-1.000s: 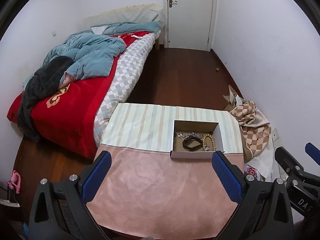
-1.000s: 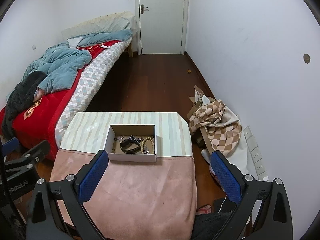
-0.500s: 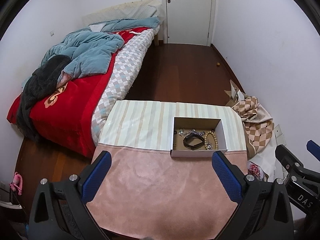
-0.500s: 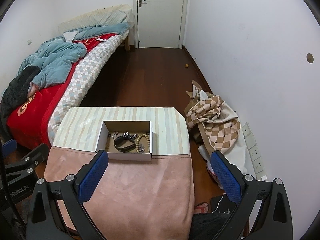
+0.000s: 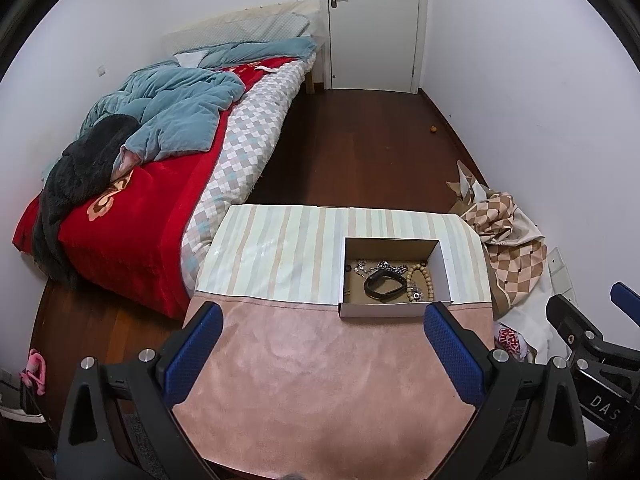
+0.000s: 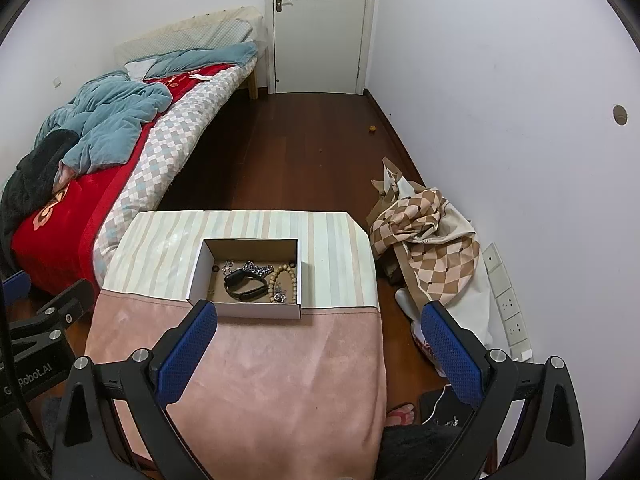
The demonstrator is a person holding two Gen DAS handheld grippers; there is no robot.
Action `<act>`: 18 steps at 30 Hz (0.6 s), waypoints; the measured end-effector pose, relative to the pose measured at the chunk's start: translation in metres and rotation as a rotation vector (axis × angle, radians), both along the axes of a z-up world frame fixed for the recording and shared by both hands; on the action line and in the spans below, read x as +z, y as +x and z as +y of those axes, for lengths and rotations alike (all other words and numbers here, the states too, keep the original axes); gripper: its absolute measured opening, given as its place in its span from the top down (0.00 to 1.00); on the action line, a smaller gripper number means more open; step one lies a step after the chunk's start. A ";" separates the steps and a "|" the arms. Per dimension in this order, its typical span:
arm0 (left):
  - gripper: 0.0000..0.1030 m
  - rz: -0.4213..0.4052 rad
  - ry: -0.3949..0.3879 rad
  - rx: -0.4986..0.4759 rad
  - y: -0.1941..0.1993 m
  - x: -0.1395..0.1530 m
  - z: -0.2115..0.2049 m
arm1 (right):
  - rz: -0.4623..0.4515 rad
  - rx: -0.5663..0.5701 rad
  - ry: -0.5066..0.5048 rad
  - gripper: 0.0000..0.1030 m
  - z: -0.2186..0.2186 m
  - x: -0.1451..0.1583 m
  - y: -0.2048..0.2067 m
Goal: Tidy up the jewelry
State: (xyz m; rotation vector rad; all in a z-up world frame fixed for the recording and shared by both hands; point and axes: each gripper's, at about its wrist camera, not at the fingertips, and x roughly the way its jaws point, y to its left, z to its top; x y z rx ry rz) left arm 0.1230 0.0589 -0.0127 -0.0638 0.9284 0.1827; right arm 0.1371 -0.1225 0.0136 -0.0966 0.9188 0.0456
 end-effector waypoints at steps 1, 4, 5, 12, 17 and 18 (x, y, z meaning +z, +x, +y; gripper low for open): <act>0.01 -0.002 -0.002 0.000 0.000 0.000 0.000 | 0.000 0.000 0.000 0.00 0.000 0.000 0.000; 0.01 -0.003 0.000 -0.006 0.000 0.001 -0.001 | -0.002 0.000 0.001 0.00 0.001 0.001 -0.001; 0.01 -0.003 -0.001 -0.005 0.001 0.001 -0.001 | -0.003 0.000 0.001 0.00 0.001 0.001 -0.001; 0.01 -0.004 -0.001 -0.007 0.000 0.001 -0.001 | -0.005 0.004 0.003 0.00 0.002 0.002 -0.003; 0.01 -0.006 0.000 -0.006 0.000 0.003 -0.002 | -0.006 -0.001 0.001 0.00 0.002 0.002 -0.004; 0.01 -0.006 -0.001 -0.007 0.000 0.002 -0.002 | -0.006 0.000 0.001 0.00 0.001 0.003 -0.004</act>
